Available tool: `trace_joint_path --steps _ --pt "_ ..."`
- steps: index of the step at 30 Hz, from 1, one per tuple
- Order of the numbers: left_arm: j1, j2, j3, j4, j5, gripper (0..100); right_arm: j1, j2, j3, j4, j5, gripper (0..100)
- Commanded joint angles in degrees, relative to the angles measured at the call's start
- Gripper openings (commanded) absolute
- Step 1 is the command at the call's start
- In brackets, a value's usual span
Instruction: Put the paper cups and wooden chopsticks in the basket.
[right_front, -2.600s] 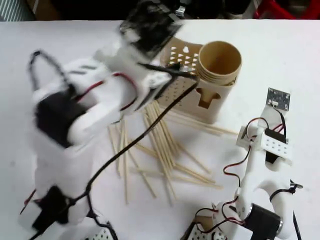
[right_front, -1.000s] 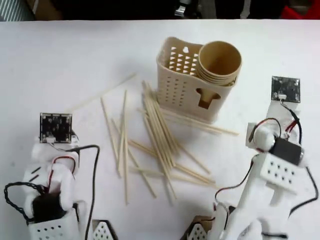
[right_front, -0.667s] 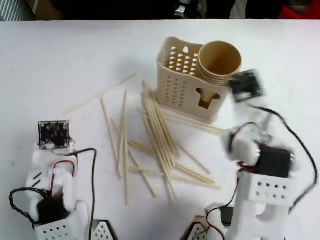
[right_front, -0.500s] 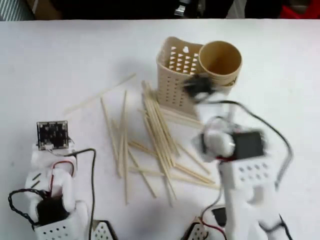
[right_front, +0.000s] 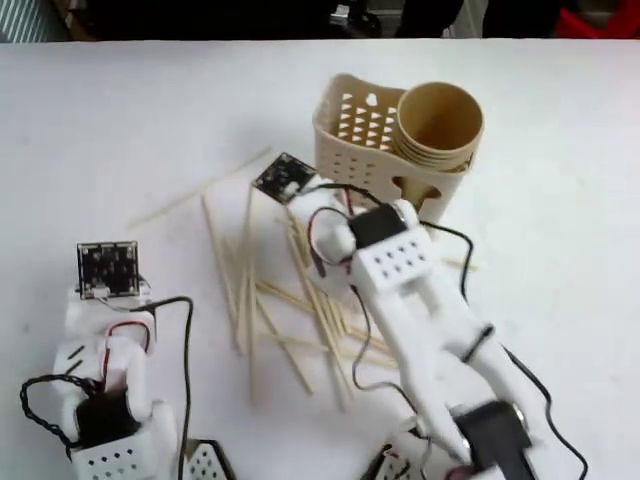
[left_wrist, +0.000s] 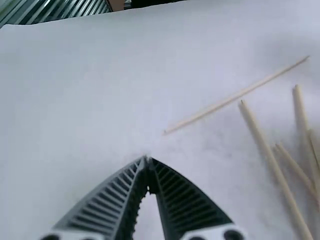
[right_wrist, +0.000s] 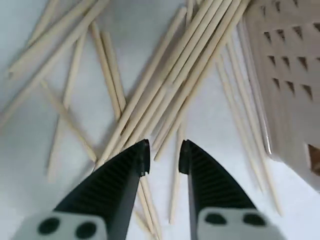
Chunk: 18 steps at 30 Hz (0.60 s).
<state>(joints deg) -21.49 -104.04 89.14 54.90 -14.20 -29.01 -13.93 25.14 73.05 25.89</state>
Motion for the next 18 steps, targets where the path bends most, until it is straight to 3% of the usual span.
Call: trace_joint_path --steps 1,9,18 --pt "-0.13 -0.57 -0.35 -1.41 0.35 3 -0.31 5.85 -2.29 -6.37 -2.9 11.3" --pt "-0.13 -0.57 -0.35 -1.41 0.09 3 -1.98 17.63 -9.23 -9.63 -13.63 18.2" --pt "-0.13 -0.57 -0.35 -1.41 0.0 3 -1.63 33.19 -24.97 -3.3 -15.03 19.3"
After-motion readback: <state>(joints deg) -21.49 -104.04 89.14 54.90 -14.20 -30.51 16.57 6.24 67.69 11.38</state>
